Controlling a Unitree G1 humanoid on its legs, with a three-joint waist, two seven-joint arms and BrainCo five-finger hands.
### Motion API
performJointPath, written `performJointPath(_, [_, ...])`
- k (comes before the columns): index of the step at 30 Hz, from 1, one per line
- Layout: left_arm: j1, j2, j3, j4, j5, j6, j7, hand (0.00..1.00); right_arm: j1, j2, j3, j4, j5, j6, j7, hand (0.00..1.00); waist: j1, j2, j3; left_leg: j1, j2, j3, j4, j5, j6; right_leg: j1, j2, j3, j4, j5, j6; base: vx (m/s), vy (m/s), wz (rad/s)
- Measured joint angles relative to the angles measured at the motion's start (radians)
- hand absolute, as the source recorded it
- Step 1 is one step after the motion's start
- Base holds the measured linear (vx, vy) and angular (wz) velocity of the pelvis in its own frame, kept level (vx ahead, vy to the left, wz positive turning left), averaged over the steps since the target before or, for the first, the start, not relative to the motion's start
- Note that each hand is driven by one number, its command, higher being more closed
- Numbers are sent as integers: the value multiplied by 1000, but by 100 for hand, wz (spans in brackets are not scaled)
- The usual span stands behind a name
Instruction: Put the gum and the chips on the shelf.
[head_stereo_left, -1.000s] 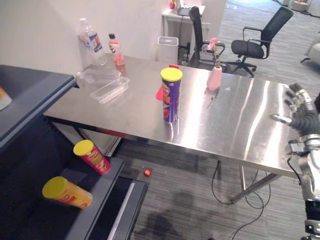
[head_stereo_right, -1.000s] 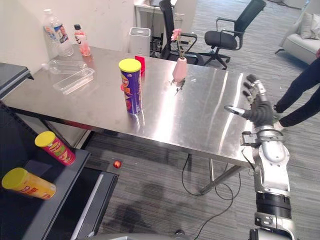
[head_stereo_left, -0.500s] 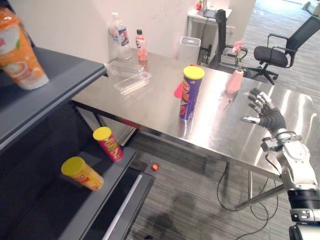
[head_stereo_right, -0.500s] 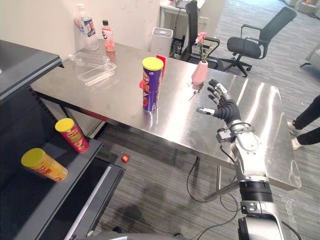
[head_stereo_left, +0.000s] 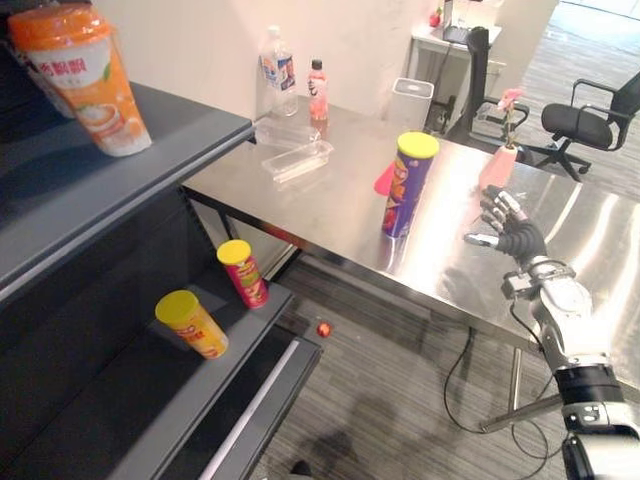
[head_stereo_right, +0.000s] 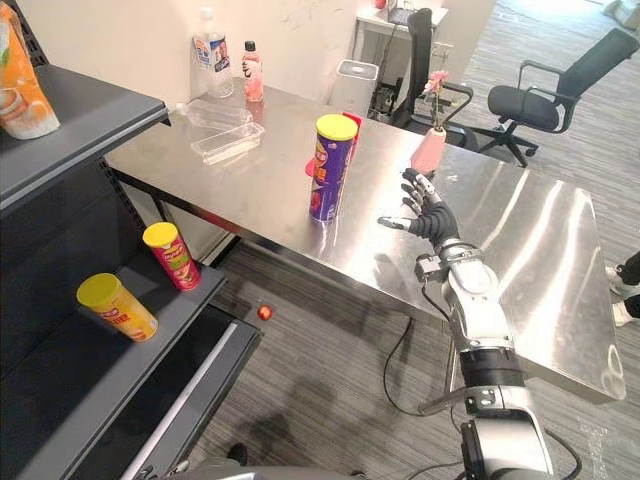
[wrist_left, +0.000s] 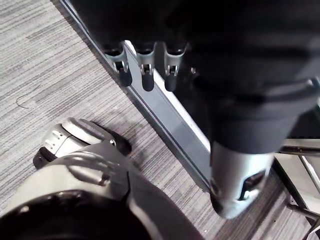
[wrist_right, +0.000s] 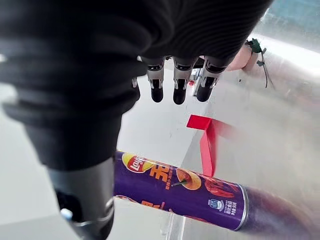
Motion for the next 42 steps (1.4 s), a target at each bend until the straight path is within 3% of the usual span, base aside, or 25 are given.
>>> performJointPath(34, [24,-8,-24,-26,1,-17,-12,0,-37,27,17,134,-25,-12,-29,0,49,31,30,-4,-17,-56,-10,23,5,30,-14,-51,6,-2,-1,-19,4,5])
performJointPath(42, [30,-8,-31,-25,1,-18,-11,0,-60,26,17,159,-25,-12,-58,0,49,35,37,-5,-20,-61,-10,26,7,30,-18,-55,11,-2,-1,-2,1,0])
